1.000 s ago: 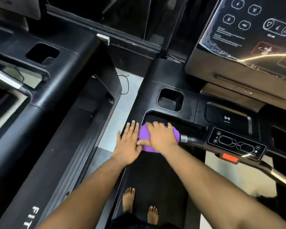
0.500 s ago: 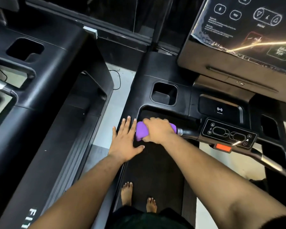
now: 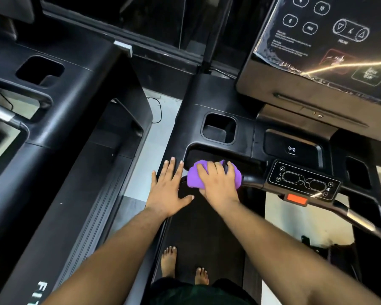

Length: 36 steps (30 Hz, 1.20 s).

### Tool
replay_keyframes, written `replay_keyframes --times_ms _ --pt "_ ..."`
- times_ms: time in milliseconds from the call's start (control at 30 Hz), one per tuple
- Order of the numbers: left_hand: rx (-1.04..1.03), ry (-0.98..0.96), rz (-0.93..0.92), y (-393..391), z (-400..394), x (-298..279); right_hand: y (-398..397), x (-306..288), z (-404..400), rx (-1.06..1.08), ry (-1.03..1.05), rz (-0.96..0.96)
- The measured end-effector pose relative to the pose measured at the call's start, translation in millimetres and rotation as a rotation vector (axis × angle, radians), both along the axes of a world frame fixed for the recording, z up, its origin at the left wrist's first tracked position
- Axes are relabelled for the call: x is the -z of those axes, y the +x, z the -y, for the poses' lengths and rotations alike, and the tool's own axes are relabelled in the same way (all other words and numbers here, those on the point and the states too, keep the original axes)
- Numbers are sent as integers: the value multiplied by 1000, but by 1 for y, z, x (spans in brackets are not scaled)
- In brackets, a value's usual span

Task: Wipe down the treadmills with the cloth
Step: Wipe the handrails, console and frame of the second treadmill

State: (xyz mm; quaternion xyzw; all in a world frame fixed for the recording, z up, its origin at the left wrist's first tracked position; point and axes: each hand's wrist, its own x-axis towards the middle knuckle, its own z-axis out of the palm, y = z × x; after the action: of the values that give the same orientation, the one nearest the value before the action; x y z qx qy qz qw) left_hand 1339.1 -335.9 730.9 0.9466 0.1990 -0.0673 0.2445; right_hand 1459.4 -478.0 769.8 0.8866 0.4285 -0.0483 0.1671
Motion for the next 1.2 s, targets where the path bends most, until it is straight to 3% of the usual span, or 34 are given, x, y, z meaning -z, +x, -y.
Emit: replay_keyframes --times_ms 67,200,267,400,467,567,600,767,833,933,1067,1133,1200 --pt "-11 -6 4 2 -2 0 5 -3 -3 -11 -34 -12" --pt "-5 3 2 -1 -2 4 54 -28 -27 48 -132 -467" --pt "-5 6 -1 -2 0 4 45 -24 -16 62 -89 -388" --pt "3 7 10 2 -1 3 7 -2 23 0 6 38" --pt "-7 -5 12 3 -3 4 27 -10 17 -11 -37 -37" --pt "-7 -3 3 -2 -1 7 60 -27 1 63 -116 -412" --pt "-8 -3 8 -2 -1 6 61 -29 2 71 -116 -426" --pt "-11 -1 -4 0 -2 3 13 -1 52 25 10 94" --pt "-16 -1 -7 0 -3 3 12 6 64 -35 47 143" --pt "-14 5 -23 -1 -1 0 32 -6 52 13 46 12" --pt "-14 -1 -48 0 0 -6 68 -29 40 46 35 -404" --pt "-45 -37 -7 9 -2 -13 78 -35 48 6 154 -448" --pt "-88 -67 76 27 -4 -21 84 -38 54 -77 250 -367"
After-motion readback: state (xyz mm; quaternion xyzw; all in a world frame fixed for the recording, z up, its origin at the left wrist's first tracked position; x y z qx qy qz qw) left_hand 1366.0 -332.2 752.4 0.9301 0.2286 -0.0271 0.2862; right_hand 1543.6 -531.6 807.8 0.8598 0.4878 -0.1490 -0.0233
